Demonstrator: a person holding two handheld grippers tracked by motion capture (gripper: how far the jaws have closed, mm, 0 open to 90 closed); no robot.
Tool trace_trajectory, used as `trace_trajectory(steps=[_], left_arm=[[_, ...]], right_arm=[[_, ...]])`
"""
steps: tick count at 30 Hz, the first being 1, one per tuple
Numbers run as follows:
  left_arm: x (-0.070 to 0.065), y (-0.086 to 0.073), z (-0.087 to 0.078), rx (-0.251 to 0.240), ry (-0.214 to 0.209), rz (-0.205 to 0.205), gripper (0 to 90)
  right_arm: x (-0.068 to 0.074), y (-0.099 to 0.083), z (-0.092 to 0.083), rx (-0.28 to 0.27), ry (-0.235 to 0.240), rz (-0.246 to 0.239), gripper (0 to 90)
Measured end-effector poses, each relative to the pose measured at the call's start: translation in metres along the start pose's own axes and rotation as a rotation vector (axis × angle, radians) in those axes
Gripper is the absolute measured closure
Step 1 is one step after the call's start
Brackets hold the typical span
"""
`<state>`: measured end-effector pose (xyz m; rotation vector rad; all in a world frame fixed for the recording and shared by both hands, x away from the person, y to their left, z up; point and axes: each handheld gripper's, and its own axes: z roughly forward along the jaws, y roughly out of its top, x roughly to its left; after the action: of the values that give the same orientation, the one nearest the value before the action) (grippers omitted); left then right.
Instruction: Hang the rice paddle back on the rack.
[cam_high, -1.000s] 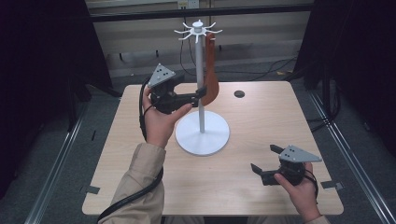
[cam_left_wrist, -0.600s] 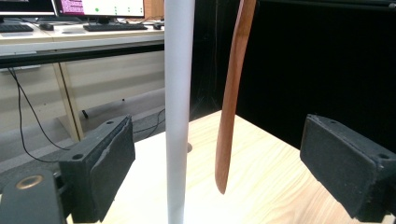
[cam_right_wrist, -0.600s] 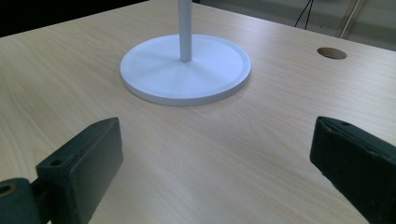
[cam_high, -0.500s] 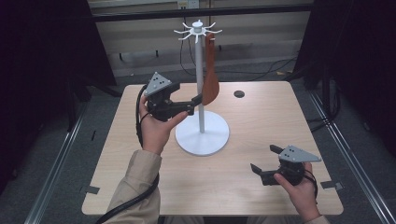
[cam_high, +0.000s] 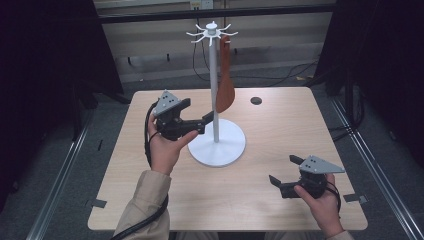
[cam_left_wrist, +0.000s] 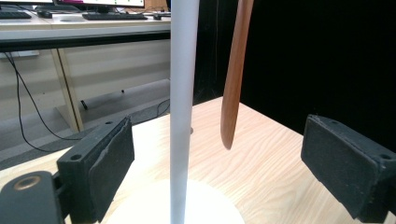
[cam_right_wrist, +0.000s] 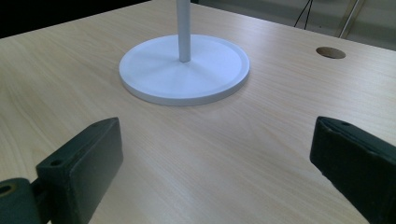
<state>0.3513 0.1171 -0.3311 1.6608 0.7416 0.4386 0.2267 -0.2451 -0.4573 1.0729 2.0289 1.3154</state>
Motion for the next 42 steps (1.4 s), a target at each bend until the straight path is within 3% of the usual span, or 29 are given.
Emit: trace_trajectory(steps=[19,25,35,42], left_arm=[[0.000,-0.038,-0.008,0.014,-0.007,-0.005,9.7],[0.001,-0.051,-0.010,0.025,-0.004,-0.030,9.7],[0.003,-0.069,-0.015,0.043,0.002,-0.027,9.8],[0.003,-0.088,-0.017,0.056,0.006,-0.048,9.9]], right_arm=[[0.000,-0.001,0.000,0.005,0.001,0.009,2.2],[0.000,-0.001,0.000,0.005,-0.002,0.009,2.2],[0.000,-0.002,0.001,0.007,0.001,0.010,2.2],[-0.001,-0.003,0.001,0.008,0.001,0.012,2.2]])
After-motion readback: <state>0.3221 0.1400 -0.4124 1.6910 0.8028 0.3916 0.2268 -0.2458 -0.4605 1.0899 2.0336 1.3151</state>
